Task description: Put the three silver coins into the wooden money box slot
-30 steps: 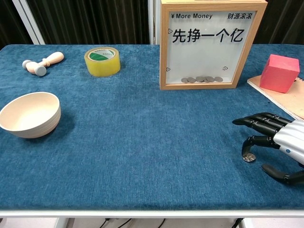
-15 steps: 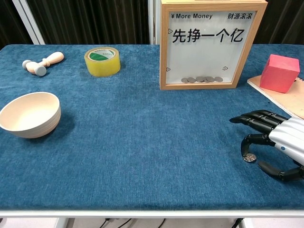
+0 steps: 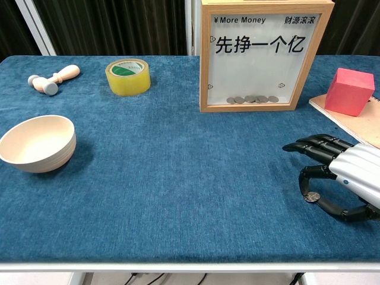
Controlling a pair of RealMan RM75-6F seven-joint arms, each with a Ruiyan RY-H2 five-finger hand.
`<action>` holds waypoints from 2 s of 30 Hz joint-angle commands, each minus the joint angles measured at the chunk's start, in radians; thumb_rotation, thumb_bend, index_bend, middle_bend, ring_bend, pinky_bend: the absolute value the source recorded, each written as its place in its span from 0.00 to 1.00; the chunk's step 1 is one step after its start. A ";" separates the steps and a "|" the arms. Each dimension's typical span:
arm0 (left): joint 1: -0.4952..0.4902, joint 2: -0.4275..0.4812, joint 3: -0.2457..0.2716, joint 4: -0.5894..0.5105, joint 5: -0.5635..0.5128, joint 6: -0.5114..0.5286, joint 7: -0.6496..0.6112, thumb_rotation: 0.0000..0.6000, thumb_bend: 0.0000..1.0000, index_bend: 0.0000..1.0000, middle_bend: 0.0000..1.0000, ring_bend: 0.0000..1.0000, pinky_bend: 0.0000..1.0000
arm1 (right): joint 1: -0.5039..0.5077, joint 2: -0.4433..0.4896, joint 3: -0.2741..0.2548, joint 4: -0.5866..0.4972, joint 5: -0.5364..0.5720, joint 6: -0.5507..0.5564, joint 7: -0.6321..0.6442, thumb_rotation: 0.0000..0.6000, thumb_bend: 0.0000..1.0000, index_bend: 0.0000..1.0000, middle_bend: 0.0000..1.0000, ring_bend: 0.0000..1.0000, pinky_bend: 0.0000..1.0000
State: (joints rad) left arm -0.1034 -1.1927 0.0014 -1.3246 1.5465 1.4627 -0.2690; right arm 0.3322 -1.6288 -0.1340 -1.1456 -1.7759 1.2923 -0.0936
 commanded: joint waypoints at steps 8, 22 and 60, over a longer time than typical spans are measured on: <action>0.002 0.005 0.002 -0.003 0.003 0.003 -0.004 1.00 0.01 0.01 0.00 0.00 0.00 | 0.009 -0.010 0.009 -0.001 0.001 0.001 -0.017 1.00 0.36 0.56 0.09 0.00 0.00; 0.001 0.015 0.002 -0.029 0.012 0.013 0.014 1.00 0.01 0.01 0.00 0.00 0.00 | 0.009 0.005 0.004 -0.008 -0.004 0.019 -0.009 1.00 0.35 0.54 0.09 0.00 0.00; 0.007 0.027 0.005 -0.048 0.027 0.034 0.006 1.00 0.01 0.01 0.00 0.00 0.00 | 0.024 0.020 -0.023 -0.012 -0.046 0.040 0.049 1.00 0.34 0.50 0.08 0.00 0.00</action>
State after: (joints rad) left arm -0.0964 -1.1656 0.0061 -1.3730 1.5739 1.4969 -0.2632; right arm 0.3555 -1.6084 -0.1567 -1.1571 -1.8215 1.3327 -0.0449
